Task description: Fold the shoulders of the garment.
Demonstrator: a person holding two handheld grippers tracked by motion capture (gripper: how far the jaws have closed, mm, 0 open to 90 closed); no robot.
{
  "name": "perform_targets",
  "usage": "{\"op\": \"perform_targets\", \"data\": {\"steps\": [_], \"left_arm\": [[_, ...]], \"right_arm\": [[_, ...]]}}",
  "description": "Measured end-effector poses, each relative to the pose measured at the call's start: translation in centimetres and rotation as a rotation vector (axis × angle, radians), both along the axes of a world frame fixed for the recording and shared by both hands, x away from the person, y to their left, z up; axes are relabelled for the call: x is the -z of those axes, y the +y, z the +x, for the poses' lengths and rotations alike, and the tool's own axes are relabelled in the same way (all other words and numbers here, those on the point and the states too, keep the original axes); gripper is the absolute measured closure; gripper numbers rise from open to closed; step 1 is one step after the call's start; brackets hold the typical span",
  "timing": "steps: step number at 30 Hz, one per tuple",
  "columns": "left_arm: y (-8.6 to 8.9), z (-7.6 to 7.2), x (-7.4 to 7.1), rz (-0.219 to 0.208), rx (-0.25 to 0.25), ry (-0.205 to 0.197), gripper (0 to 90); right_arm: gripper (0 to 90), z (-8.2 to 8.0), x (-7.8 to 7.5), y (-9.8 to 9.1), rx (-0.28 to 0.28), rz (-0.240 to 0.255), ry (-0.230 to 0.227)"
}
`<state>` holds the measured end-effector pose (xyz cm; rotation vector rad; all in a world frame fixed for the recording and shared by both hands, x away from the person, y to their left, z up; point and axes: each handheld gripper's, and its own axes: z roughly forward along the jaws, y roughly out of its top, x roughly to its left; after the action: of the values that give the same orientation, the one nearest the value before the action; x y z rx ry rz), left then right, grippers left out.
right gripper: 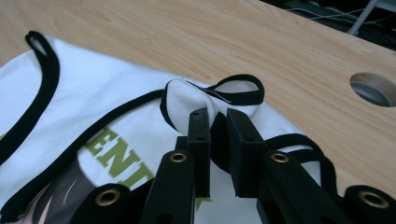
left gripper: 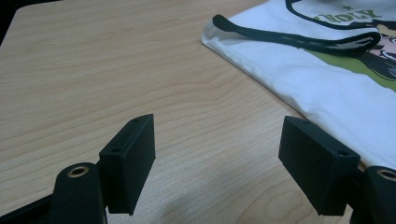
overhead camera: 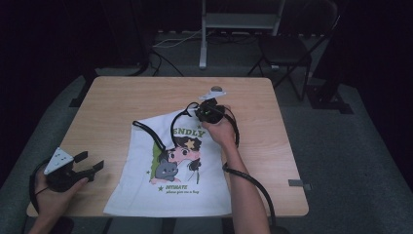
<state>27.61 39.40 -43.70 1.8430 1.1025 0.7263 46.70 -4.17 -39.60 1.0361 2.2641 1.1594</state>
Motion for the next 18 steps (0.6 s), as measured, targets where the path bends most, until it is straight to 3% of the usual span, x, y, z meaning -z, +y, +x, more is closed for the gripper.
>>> {"op": "perform_targets", "data": {"steps": [18], "left_arm": [[0.0,0.0,0.0,0.005,-0.002,-0.002,26.8]], "right_arm": [[80.6,-2.2,0.7,0.4,-0.046,-0.030,-0.016]]}}
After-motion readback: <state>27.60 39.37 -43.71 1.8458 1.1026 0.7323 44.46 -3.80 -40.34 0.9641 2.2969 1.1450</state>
